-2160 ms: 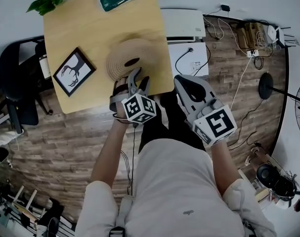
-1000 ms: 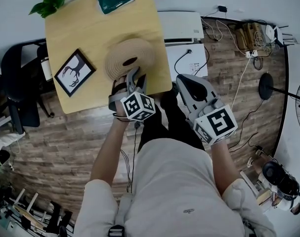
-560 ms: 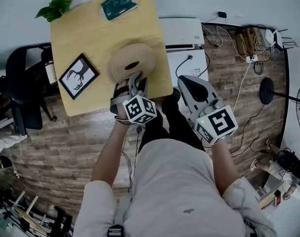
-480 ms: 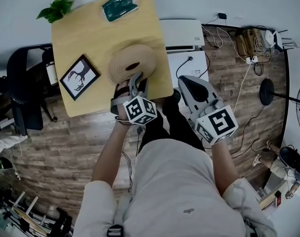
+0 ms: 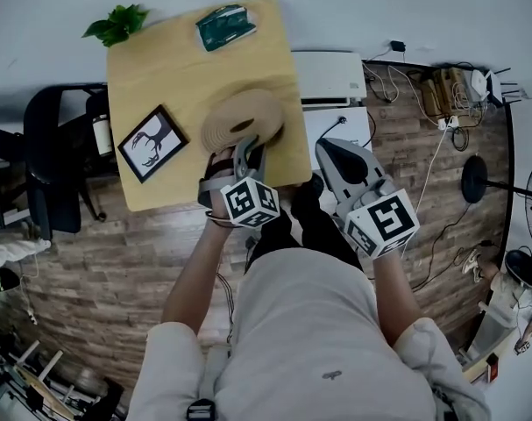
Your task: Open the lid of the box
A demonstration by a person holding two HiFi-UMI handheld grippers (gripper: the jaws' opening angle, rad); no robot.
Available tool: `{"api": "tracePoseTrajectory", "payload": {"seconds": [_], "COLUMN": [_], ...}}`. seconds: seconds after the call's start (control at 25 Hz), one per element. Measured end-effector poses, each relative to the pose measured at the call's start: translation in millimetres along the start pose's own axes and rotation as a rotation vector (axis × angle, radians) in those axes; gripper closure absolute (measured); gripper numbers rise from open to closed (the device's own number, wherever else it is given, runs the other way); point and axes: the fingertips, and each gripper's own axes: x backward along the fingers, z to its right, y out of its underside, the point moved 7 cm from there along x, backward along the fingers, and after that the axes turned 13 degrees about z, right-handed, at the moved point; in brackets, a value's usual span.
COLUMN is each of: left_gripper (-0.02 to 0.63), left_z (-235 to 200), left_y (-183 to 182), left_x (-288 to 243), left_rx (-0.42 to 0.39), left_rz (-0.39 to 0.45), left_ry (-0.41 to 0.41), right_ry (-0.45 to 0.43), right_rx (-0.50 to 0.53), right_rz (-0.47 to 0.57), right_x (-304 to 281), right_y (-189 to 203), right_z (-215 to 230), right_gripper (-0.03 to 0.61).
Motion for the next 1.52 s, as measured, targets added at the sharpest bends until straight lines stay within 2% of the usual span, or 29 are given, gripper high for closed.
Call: {"api": "tracePoseTrajectory", "payload": {"seconds": [0.52,0.8,1.12,1.52], "left_gripper": [0.541,0.541,0.541,0.541], "left_z": [-33,-55,-94,-123], "left_y": [-13,-26,-50,-68], "left_x": [21,48,98,159], "left_rx": [0.044,0.096,0.262,0.495], "left_rz": [0.05,0.1,0.23,0.424], "left_ry": [-0.082,-0.168,-0.333,-0.445], "right_ry": [-0.017,-0.033,-0.055,-0.079], "right_rx": [0.023,0.037,0.036,0.007], "right_rz": [0.035,0.076,0.115,0.154], "right_x": [-5,-2,-8,-20], "right_y": [-18,-28,-44,-62], "right_z": [-4,-8,-13,-17], "right_gripper": [0.578,0.578,0.578,0.58]}}
